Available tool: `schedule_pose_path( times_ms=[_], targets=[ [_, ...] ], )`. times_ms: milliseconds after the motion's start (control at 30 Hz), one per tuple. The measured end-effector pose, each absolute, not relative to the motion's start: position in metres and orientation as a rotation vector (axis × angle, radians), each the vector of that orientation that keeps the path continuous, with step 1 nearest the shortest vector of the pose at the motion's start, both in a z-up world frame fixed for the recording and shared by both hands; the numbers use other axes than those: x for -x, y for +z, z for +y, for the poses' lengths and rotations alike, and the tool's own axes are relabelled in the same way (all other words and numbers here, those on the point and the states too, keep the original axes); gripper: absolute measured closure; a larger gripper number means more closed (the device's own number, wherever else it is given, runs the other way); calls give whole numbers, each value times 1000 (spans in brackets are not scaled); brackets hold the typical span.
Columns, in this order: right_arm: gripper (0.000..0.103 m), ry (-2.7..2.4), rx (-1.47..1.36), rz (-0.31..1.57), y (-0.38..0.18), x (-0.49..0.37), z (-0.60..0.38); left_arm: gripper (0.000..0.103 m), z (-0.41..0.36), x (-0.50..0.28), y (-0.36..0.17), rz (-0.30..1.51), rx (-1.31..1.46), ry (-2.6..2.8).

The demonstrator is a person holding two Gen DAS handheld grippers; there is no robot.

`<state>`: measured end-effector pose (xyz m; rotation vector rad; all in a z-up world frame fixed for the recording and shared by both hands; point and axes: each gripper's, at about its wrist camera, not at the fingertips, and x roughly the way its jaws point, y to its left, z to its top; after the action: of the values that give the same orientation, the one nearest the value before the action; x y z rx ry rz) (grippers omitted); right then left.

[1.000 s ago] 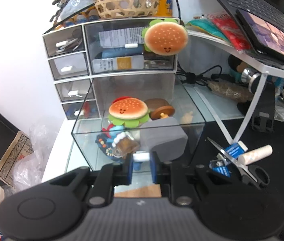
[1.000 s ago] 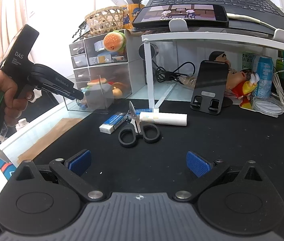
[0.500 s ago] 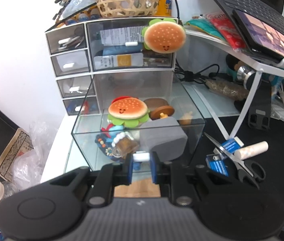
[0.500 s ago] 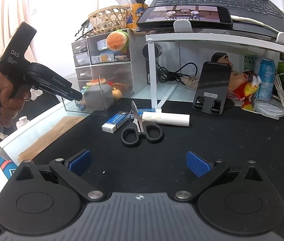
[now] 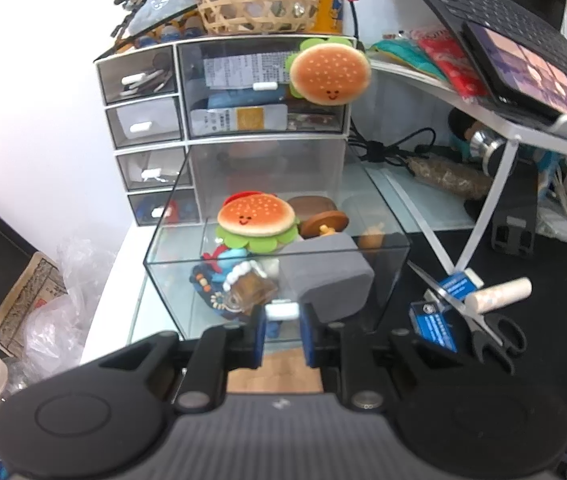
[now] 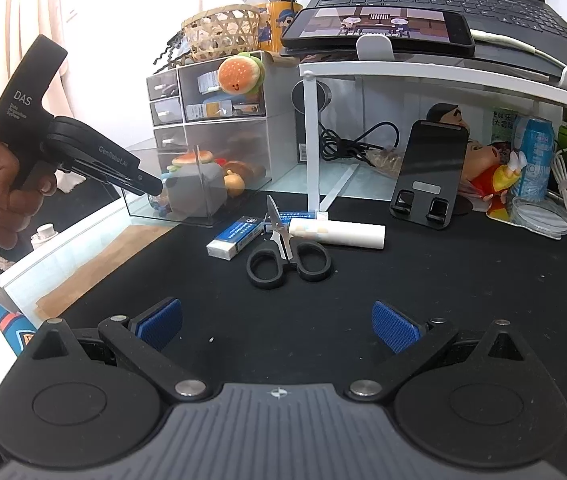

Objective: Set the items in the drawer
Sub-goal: 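Hold the clear drawer open with the left gripper, then release the drawer handle with the left gripper while the right gripper approaches the blue eraser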

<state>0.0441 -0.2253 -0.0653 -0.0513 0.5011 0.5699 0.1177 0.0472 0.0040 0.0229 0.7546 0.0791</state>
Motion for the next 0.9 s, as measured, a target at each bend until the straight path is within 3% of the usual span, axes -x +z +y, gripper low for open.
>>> schedule_pose_path(
  times_ms=[600, 900],
  targets=[
    [0, 552, 50, 498, -64, -44, -228, 79, 41, -77, 20, 534, 128, 47],
    [0, 546, 17, 497, -62, -47, -233, 65, 28, -77, 9, 454, 112, 18]
  ],
)
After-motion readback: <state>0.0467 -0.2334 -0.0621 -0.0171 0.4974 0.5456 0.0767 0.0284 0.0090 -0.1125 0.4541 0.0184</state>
